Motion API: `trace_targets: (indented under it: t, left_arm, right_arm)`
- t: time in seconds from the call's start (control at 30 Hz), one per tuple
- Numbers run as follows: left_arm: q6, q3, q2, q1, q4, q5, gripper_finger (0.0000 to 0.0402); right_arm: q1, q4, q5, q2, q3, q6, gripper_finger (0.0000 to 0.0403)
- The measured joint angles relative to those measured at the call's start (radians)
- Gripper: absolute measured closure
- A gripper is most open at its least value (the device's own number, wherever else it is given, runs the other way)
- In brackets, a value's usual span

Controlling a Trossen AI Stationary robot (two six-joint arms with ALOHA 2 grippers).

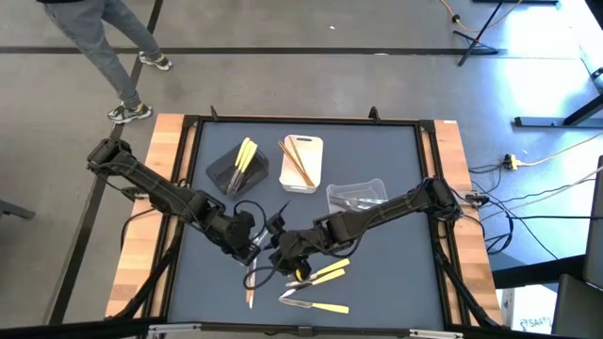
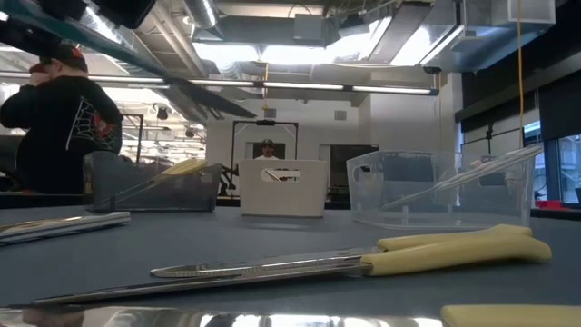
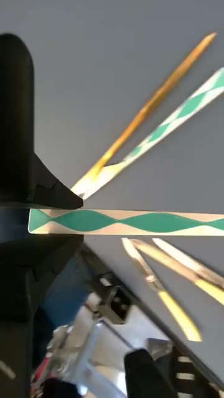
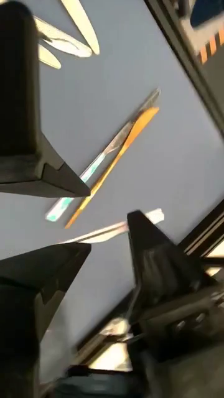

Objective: Sort silverware by color (type)
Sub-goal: Put the left green knife into the transparent bin

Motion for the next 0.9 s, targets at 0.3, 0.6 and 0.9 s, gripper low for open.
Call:
trace_targets:
  t: [0.3, 0.6, 0.9]
  left_arm:
    - [0.155, 0.000, 0.000, 0.000, 0.015, -0.374, 0.0358]
    - [0.374, 0.000, 0.000, 0.032, 0.213, -0.679, 0.0358]
    - [0.595, 0.000, 0.001, 0.041, 0.444, -0.858, 0.0358]
  right_arm:
    - [0.043, -0.234, 0.155, -0.052, 0.000, 0.300, 0.0285]
    - [0.061, -0.439, 0.233, -0.202, -0.019, 0.506, 0.0285]
    - [0.060, -0.281, 0.558, -0.396, -0.281, 0.802, 0.0285]
